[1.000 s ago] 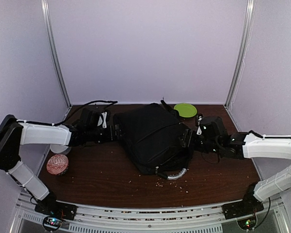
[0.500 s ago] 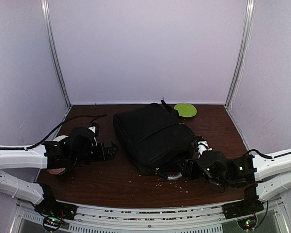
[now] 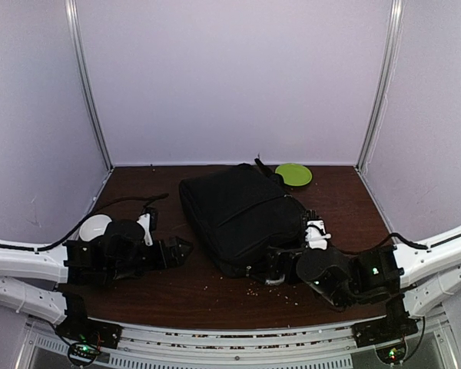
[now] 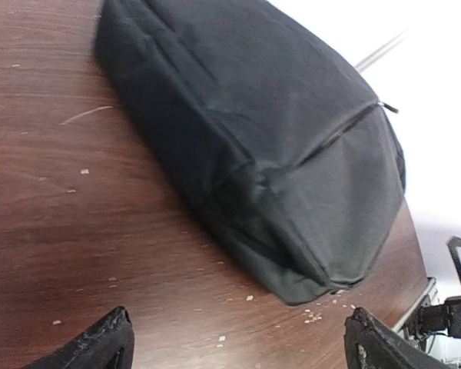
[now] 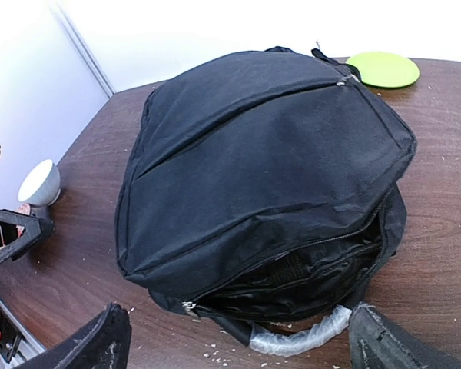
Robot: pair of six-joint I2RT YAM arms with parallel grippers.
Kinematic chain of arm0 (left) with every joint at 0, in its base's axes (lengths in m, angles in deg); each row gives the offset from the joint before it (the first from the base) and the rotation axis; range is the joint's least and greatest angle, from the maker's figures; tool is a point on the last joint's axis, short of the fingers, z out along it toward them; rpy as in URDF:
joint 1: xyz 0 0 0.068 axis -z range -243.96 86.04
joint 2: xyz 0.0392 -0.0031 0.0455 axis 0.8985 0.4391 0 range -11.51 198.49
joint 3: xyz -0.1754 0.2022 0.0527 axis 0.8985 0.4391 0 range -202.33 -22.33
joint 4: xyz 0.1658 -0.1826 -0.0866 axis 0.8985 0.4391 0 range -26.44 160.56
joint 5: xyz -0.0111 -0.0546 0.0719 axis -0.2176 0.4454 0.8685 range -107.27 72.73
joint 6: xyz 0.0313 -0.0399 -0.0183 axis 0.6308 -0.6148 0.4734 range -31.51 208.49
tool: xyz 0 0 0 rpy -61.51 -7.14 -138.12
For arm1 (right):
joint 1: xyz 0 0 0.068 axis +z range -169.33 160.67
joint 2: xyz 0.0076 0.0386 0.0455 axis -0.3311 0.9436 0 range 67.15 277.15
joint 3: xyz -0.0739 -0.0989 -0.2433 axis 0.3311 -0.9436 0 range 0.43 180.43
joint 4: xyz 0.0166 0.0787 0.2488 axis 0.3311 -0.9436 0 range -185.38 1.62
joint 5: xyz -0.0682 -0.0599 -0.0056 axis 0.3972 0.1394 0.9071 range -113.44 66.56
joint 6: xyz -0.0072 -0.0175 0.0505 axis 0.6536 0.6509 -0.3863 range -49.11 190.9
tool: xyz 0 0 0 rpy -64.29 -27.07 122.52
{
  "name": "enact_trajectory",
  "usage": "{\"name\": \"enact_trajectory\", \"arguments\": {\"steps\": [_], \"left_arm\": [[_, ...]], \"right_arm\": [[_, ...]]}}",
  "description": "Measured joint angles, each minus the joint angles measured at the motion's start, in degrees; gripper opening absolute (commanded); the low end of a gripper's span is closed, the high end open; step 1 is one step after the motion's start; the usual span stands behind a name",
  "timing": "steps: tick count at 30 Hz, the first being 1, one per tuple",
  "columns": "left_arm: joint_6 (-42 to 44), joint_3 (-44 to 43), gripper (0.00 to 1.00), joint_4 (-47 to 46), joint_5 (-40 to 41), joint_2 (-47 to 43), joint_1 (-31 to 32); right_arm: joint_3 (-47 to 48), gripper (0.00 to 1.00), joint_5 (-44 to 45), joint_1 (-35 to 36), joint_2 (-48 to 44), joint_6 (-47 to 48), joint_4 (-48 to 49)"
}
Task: Pack the student bag
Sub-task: Zip the student bag at the center of the board.
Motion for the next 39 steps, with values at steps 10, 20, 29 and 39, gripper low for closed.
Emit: {"name": "enact_trajectory", "arguments": {"steps": [10,20,29,39], "left_arm": [[-1.66,-8.68,0.94,-2.08,-6.38,12.09,1.49],[-8.46,-8.85,0.81,-7.17,-13.14,21.05,1.81],[-9.53,-16.22,0.66,-8.20,-15.56,29.73,1.77],[-10.36,-16.81,0.58,-10.47,-18.56,32.76,0.66]], "right_arm": [[-6.88,0.97,-10.32,-5.66,-3.76,-0.04,6.40],[-11.87,0.86,-17.73,-7.19,-0.33,-2.16,11.32],[-4.44,0.66,-23.78,-7.26,12.70,1.07,11.85],[3.08,0.52,-26.86,-7.26,21.53,2.95,13.40]]}}
